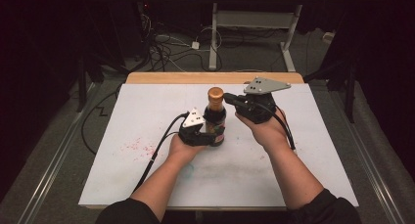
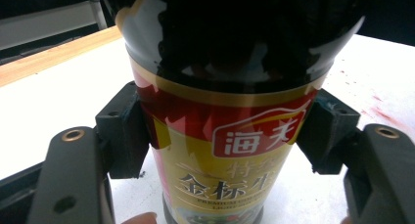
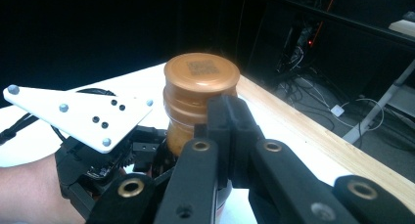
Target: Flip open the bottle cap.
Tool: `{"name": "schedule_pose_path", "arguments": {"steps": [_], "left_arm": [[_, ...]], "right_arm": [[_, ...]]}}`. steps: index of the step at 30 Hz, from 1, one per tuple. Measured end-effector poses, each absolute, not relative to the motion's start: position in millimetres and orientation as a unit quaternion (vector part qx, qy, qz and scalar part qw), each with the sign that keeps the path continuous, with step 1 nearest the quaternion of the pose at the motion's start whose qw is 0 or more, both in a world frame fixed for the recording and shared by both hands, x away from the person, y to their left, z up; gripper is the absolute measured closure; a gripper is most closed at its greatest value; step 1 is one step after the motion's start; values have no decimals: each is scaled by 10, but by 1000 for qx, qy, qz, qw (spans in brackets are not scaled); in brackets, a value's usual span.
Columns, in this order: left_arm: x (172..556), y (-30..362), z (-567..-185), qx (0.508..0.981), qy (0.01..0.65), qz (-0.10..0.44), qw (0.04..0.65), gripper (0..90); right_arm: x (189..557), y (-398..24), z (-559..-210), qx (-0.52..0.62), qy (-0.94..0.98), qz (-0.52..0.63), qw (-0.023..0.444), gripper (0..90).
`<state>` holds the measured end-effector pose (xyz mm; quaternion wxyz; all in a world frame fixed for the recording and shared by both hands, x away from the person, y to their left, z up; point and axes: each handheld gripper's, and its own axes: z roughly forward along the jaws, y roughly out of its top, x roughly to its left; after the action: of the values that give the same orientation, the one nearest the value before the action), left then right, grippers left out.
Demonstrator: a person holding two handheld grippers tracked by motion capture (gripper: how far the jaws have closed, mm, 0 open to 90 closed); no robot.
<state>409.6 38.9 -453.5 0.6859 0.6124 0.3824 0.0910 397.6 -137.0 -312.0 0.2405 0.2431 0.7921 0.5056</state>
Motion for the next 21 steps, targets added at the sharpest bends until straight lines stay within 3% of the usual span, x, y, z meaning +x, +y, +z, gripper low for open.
{"name": "schedule_pose_path", "arguments": {"steps": [5,6,7,10,16,17,21], "left_arm": [[4095,388,-4535,614,382,94,684,295],[4094,337,-4525,584,401,87,700,296],[4094,386,-4536,614,382,95,684,296],[4091,381,-4533,616,382,97,682,298],[4092,374,-4529,617,384,99,680,299],[4093,321,-4514,589,404,92,694,299],[4094,322,-4515,590,403,93,693,299]], "right_arm": [[3975,-1358,-3107,243,795,500,244,900],[3975,-1357,-3107,243,795,500,243,900],[3975,-1357,-3107,243,795,500,243,900],[3973,-1356,-3101,244,795,498,244,900],[3971,-1353,-3095,245,796,497,246,900],[3972,-1353,-3095,246,795,497,245,900],[3969,-1348,-3088,247,797,494,246,900]]}}
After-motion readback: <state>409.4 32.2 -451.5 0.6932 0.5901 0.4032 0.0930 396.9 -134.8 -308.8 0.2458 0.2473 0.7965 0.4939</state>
